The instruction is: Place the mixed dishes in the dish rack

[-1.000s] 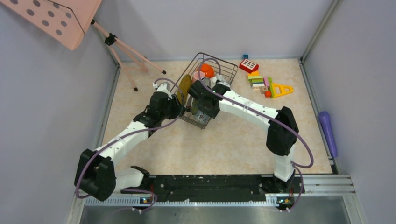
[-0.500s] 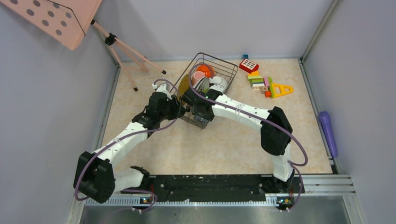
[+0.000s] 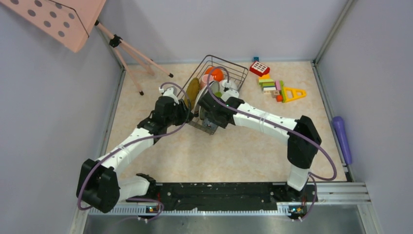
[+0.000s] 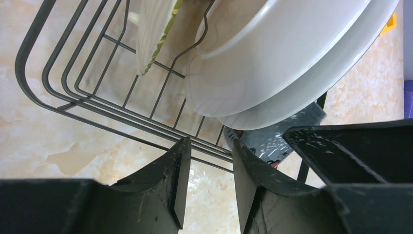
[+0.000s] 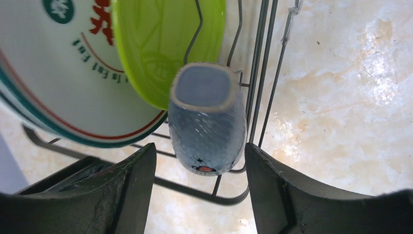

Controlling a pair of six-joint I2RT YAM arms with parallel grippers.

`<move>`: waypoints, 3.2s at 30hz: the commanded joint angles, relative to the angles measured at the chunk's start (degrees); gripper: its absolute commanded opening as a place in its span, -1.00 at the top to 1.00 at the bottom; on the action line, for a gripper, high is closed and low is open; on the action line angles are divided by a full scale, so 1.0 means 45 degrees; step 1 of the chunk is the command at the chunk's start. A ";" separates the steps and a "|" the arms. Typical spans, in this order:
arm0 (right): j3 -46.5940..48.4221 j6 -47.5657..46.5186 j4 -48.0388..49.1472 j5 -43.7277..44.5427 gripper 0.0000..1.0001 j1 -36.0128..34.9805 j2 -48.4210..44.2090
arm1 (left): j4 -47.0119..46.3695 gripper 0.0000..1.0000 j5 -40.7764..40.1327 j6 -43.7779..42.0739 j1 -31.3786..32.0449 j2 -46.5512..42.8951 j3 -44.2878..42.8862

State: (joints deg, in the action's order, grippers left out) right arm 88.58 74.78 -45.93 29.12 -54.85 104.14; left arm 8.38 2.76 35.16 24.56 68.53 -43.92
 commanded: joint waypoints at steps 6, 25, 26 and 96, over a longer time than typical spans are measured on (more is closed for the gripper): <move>-0.0392 -0.0992 0.1274 -0.0720 -0.55 0.0129 -0.1612 | 0.0460 0.15 0.0187 -0.0169 -0.0037 -0.0265 -0.0336; -0.2128 -1.6078 0.4692 -0.8066 -0.77 0.2638 -0.3181 | 0.1353 0.02 0.0323 -0.1235 -0.0131 -0.0419 -0.0499; -0.1820 -1.6380 0.4388 -0.8153 -0.77 0.2665 -0.2861 | 0.1391 0.01 0.0350 -0.1231 -0.0160 -0.0268 -0.0558; -0.3462 -1.6072 0.6360 -0.8877 1.00 0.2515 -0.2169 | 0.1403 0.00 0.0559 -0.1055 -0.0438 -0.0135 -0.0615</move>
State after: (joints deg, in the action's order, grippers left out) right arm 76.95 3.31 -19.00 -17.72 -39.72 98.02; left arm 15.14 5.19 30.92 22.90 68.42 -44.45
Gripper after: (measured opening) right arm 0.485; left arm 0.503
